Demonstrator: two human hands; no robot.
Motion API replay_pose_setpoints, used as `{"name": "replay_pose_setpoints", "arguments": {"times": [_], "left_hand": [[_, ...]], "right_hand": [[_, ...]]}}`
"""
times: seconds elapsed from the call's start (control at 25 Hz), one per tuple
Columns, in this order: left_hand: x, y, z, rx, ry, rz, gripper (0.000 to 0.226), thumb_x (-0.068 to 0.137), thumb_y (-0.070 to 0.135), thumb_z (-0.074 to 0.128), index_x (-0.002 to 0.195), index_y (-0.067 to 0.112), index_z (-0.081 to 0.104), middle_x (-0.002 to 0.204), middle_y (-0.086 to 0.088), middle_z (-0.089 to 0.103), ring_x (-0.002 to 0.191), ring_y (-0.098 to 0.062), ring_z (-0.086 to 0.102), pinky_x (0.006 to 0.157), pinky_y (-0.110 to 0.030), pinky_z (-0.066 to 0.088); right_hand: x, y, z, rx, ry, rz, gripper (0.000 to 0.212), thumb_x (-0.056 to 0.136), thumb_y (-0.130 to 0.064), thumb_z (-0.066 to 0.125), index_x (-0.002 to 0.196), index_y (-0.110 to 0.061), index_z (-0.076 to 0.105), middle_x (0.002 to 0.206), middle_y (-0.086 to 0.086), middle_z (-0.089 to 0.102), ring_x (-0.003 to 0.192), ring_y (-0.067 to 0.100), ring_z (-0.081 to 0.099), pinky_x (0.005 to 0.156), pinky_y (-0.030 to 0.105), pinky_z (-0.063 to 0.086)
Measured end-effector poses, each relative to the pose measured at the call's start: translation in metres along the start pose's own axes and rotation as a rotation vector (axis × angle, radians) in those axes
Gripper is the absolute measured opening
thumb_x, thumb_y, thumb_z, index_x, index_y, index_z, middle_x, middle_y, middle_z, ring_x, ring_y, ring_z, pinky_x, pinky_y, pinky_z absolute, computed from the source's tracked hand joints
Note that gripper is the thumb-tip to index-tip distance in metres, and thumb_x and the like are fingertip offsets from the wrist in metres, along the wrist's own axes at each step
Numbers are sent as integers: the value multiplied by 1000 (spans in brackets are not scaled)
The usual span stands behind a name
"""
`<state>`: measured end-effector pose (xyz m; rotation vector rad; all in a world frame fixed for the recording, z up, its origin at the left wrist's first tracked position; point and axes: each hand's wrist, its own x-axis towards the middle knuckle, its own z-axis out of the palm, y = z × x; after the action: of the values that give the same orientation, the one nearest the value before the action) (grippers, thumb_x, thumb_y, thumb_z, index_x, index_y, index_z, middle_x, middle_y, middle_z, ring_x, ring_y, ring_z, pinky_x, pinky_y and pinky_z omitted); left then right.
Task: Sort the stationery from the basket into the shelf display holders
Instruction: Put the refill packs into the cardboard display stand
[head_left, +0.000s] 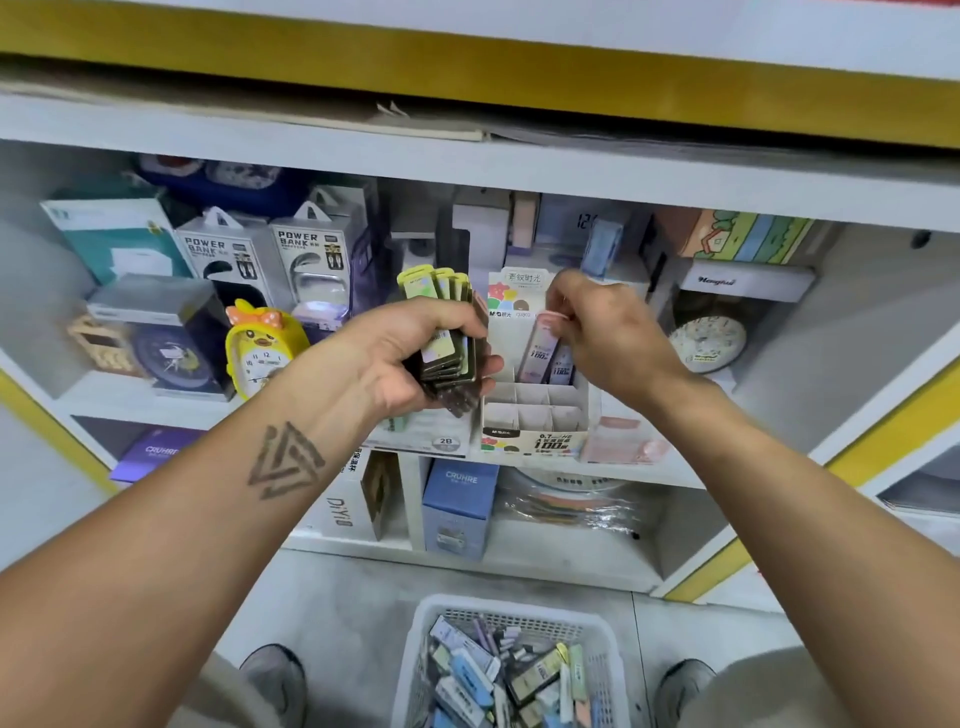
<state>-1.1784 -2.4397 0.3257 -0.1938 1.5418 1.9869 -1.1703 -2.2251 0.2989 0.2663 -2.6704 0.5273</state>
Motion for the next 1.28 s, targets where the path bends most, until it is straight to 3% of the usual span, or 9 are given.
{"name": "replay_pose_setpoints", "arguments": {"times": [0.12,0.28,0.48,0.6,0.76,0.84,0.96,1.12,1.28], "left_hand": [[0,-1,0,-4,-22,-7,12,82,-1,61,91,6,64,92,-16,65,87,-31,72,79,-45,57],[0,-5,2,-17,-58,-48,18,81,-3,61,98,3,64,91,-20,69,95,-35,71,80,-50,58],[-2,-8,9,-1,-114,-94,26,84,-2,57,108,0,66,106,-23,69,97,-35,69,85,-48,56],[-3,-7,13,-11,-141,-107,31,81,-2,57,111,0,66,106,-23,68,94,-33,68,90,-47,53],[-3,-4,10,-38,-84,-79,15,81,-1,59,93,7,63,108,-18,64,93,-33,64,89,-46,52],[0,-2,5,-48,-1,-54,12,81,-3,61,88,7,61,104,-18,62,90,-33,64,77,-43,56],[4,-1,0,-53,82,-20,11,80,-5,62,86,5,60,94,-18,64,78,-30,69,82,-44,55],[5,-2,0,-41,77,-15,11,79,-5,63,84,5,62,93,-18,65,77,-29,71,83,-44,56],[6,-4,1,-32,49,-17,10,79,-5,63,84,4,62,95,-18,65,78,-30,71,74,-42,57]], "right_hand": [[-2,-4,4,9,-82,30,6,96,-15,63,96,-14,57,83,12,67,78,35,60,69,44,53],[-3,-6,2,-118,16,15,14,92,-3,59,100,-8,69,97,12,72,87,33,65,76,42,54],[-9,-29,-5,873,-162,424,14,94,-21,69,100,-9,73,80,7,75,67,17,69,65,34,57],[-11,-33,-8,982,-186,503,23,86,-8,77,106,0,69,77,13,70,59,16,62,61,31,54],[-10,-24,-23,1168,-88,610,12,87,7,67,87,-2,59,67,14,64,48,17,56,44,24,42],[-6,-15,-28,1118,5,599,17,86,11,60,84,-4,54,68,16,60,45,19,50,42,27,36],[-4,-8,-30,808,49,489,10,84,9,61,87,0,60,71,18,62,44,21,52,40,27,36],[-6,-5,-21,579,-3,412,8,82,-7,78,83,-6,70,76,13,74,68,27,73,71,40,61],[-3,-2,-12,571,21,398,15,89,-2,66,84,-16,68,87,10,77,77,18,77,84,38,61]]}}
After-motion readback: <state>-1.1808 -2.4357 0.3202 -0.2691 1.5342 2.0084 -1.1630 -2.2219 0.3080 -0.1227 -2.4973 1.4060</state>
